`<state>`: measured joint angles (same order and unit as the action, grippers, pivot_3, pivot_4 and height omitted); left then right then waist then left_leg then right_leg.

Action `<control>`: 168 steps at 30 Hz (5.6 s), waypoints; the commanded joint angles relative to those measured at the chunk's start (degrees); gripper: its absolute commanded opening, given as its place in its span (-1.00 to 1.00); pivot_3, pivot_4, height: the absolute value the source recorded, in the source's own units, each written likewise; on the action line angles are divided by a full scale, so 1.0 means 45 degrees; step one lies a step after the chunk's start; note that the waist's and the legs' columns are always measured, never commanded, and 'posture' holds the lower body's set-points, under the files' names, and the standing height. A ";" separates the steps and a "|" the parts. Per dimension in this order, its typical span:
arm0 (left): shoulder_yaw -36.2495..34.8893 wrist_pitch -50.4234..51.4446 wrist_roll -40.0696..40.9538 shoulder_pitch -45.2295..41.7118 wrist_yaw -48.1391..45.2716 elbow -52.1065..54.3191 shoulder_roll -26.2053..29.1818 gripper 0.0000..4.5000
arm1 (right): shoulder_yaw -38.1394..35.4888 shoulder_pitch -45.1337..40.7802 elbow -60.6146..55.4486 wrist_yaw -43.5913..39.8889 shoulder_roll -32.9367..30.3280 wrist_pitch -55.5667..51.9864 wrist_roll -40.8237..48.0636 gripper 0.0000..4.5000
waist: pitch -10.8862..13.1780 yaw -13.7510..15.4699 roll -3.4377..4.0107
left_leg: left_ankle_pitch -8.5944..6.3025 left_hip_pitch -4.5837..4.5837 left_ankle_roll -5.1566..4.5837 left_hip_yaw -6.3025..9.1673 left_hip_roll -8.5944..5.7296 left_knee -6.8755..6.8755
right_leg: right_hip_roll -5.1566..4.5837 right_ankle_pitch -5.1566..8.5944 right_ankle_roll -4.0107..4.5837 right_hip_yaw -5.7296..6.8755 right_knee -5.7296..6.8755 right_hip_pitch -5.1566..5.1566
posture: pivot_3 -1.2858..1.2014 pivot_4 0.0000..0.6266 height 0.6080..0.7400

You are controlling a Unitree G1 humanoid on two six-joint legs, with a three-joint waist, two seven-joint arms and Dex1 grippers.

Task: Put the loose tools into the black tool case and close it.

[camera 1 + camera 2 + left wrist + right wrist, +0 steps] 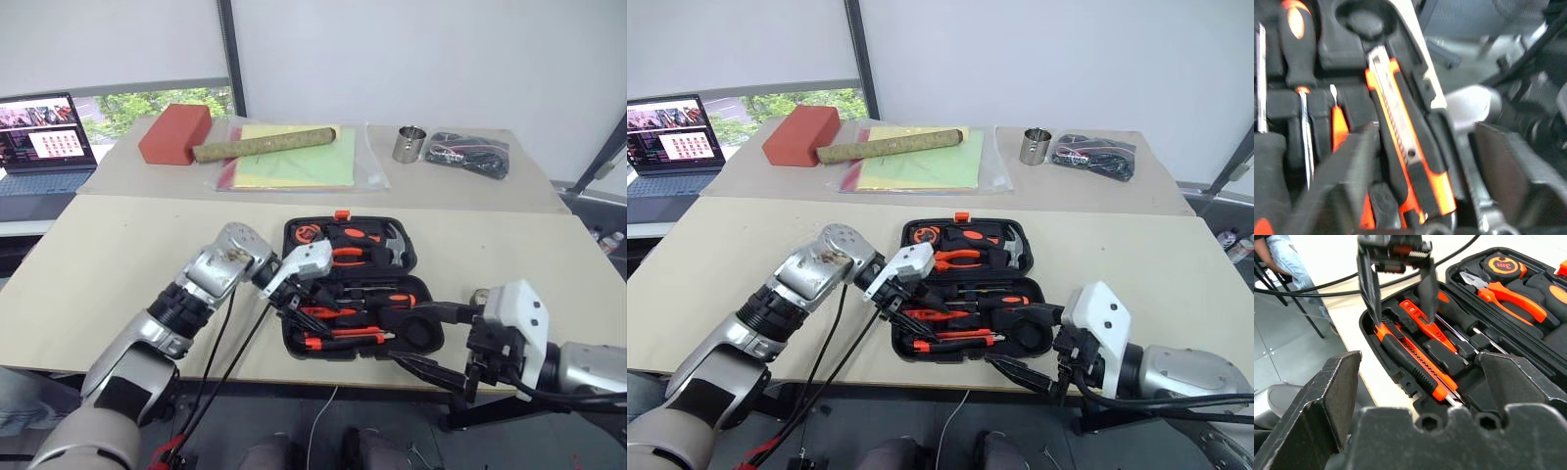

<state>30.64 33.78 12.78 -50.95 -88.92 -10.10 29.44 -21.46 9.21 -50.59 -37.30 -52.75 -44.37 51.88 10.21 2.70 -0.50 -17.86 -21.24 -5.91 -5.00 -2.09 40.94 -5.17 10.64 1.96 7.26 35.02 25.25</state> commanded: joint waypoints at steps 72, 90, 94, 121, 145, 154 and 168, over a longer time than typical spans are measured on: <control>-0.4993 -0.0494 0.2923 0.1007 0.0754 0.1823 0.1772 1.00 | 0.1925 -0.4659 0.5030 -0.2457 -0.0481 -0.1007 -0.3738 -1.00 | -0.0078 -0.0296 0.0049 | -0.0031 0.0005 0.0006 -0.0012 -0.0007 0.0053 | 0.0002 -0.0035 -0.0017 -0.0008 0.0001 -0.0021 | 0.03 -0.52 0.95; -0.4576 -0.1010 0.2764 0.0916 0.0549 0.1491 0.1519 1.00 | 0.4128 -0.2624 0.3545 -0.1608 -0.0413 -0.1091 -0.4984 -0.83 | -0.0079 -0.0135 0.0043 | -0.0056 0.0012 0.0054 -0.0014 -0.0009 0.0054 | -0.0005 -0.0021 -0.0039 -0.0012 0.0001 -0.0026 | 0.03 -0.52 0.95; -0.4557 -0.1014 0.2771 0.0942 0.0459 0.1518 0.1535 1.00 | 0.3717 -0.2463 0.3132 -0.1775 -0.0465 -0.1315 -0.4569 -0.28 | -0.0079 -0.0127 0.0043 | -0.0055 0.0009 0.0052 -0.0017 -0.0010 0.0055 | -0.0004 -0.0021 -0.0039 -0.0012 0.0002 -0.0021 | 0.03 -0.52 0.95; -0.4337 -0.3300 0.0220 0.3752 0.2405 -0.0129 0.2533 -0.98 | 0.5238 -0.6276 1.1472 -0.3512 0.0269 0.4143 -0.7855 -1.00 | -0.0072 -0.0335 0.0046 | -0.0050 0.0013 0.0049 -0.0038 -0.0014 0.0019 | -0.0012 -0.0005 -0.0054 -0.0014 -0.0001 -0.0019 | 0.03 -0.52 0.95; -0.4632 -0.2736 -0.0529 0.4976 0.2387 -0.0198 0.3909 -0.76 | 0.2130 -0.2229 0.7986 -0.3801 0.0082 0.2787 -0.6758 -0.74 | -0.0069 -0.0383 0.0054 | -0.0054 0.0021 0.0071 -0.0021 -0.0005 0.0002 | -0.0012 -0.0013 0.0010 0.0000 0.0010 -0.0018 | 0.03 -0.52 0.95; -0.6240 0.2483 0.0969 0.1798 0.4133 -0.3651 0.2714 0.56 | 0.0249 -0.4955 0.9712 -0.2123 0.0539 -0.0794 -0.4825 0.59 | -0.0067 -0.0407 0.0049 | -0.0044 0.0027 0.0080 -0.0027 -0.0003 0.0011 | -0.0013 -0.0002 -0.0057 -0.0008 0.0035 -0.0022 | 0.03 -0.52 0.95; -0.6474 0.3241 0.0626 -0.1079 0.7665 -0.7198 -0.0865 0.97 | 0.3800 -1.1264 1.4635 0.1213 0.3674 -0.2265 -0.6966 0.98 | -0.0069 -0.0498 0.0050 | 0.0014 0.0003 0.0000 -0.0053 -0.0030 -0.0044 | 0.0000 -0.0058 0.0041 0.0015 0.0067 0.0003 | 0.03 -0.52 0.95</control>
<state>1.27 49.20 16.11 -55.42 -55.10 -42.00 26.27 -4.97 -39.87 14.71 -32.21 -36.42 -55.99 21.60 9.90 0.46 -0.27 -17.79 -21.21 -5.90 -5.27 -2.25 40.73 -5.17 10.38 2.14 7.35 35.31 25.23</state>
